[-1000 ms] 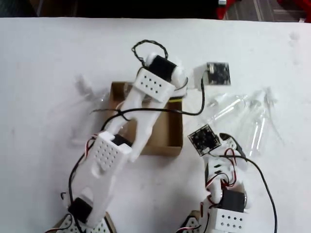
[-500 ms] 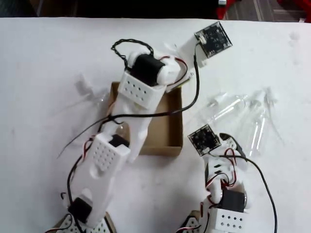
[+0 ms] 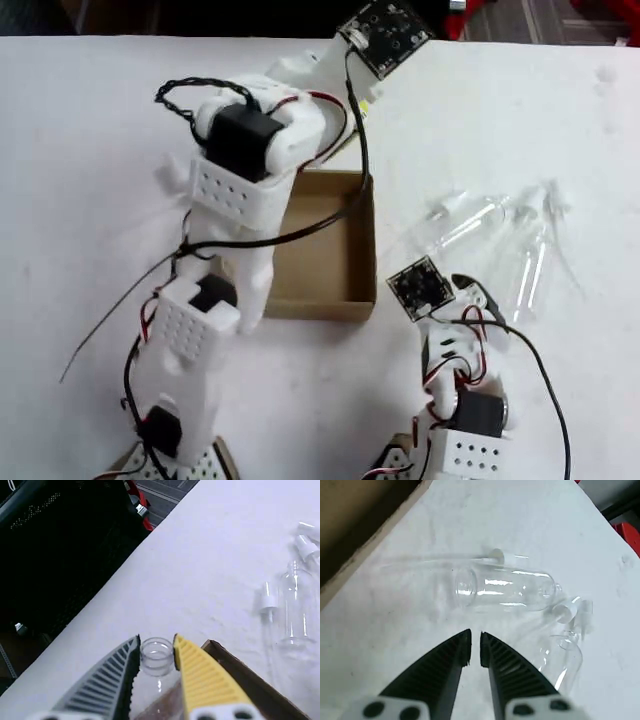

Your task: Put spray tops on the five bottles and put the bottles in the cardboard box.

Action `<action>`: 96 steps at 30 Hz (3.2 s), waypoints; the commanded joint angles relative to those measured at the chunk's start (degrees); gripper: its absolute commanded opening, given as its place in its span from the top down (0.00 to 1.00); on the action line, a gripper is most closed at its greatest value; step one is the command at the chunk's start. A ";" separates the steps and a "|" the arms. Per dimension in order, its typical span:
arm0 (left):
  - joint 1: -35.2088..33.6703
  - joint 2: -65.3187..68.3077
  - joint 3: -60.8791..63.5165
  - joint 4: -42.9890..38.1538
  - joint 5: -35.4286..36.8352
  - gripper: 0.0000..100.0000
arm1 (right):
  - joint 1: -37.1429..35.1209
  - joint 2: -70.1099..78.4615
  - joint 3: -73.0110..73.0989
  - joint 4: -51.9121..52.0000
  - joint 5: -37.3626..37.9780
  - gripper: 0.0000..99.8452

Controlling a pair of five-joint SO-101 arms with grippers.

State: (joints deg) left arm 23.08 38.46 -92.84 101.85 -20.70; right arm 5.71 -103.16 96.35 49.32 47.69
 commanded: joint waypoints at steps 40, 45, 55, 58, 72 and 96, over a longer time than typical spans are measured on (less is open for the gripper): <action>-10.51 -64.13 90.90 -44.66 20.04 0.98 | -2.42 -0.31 0.53 0.48 0.53 0.98; -10.42 -68.70 110.95 -66.29 20.04 0.98 | -2.42 -0.31 0.53 0.48 0.53 0.98; -12.97 -72.40 129.67 -81.41 20.13 0.91 | -2.95 -0.31 0.53 0.40 0.53 0.98; -13.05 -72.48 132.04 -83.96 20.13 0.91 | -3.74 -0.31 0.53 0.66 0.53 0.98; -14.55 -67.91 145.76 -105.85 20.13 0.91 | -3.65 -0.31 0.53 0.66 0.53 0.98; -14.81 -66.07 160.26 -122.64 31.82 0.98 | -3.65 -0.31 0.53 0.75 0.53 0.98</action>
State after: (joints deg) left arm 9.54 -28.88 73.93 -30.11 6.11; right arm 2.29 -103.16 96.35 49.32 47.69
